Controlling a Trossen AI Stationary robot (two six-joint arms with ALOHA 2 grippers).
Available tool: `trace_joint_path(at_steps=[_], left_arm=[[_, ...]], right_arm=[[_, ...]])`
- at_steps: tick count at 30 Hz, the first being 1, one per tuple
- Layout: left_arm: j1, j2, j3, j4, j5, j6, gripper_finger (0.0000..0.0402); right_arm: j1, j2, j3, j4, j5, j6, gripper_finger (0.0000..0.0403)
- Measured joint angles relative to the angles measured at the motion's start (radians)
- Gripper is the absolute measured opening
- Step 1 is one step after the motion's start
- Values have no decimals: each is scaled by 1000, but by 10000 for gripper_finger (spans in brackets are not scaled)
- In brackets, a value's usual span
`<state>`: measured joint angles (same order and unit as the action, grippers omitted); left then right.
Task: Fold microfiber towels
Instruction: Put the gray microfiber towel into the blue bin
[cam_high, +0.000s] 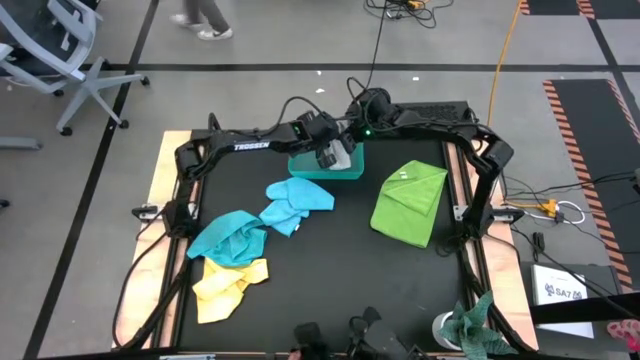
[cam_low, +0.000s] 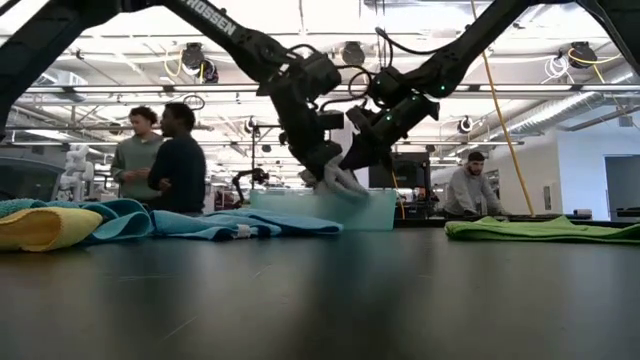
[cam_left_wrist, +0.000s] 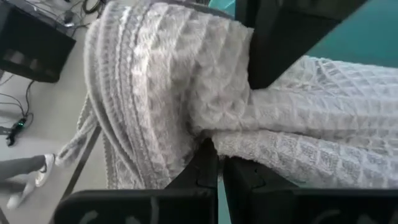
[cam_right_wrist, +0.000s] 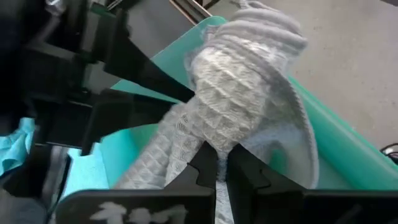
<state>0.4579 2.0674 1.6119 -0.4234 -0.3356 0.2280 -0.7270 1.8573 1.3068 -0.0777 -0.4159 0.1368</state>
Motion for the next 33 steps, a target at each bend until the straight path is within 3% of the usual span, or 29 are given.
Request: trace_joint_path(at_steps=[9, 15, 26, 33], left_arm=[[19, 8, 0, -48, 42, -2, 7], [25, 8, 0, -66, 63, -40, 16], [23, 8, 0, -127, 59, -99, 133], [23, -13, -1, -276, 8, -351, 173]], right_arm=[[-5, 79, 0, 5, -4, 34, 4], [-7, 89, 0, -7, 3, 60, 32], [-7, 83, 0, -72, 27, 17, 83], [-7, 79, 0, -93, 27, -2, 101]])
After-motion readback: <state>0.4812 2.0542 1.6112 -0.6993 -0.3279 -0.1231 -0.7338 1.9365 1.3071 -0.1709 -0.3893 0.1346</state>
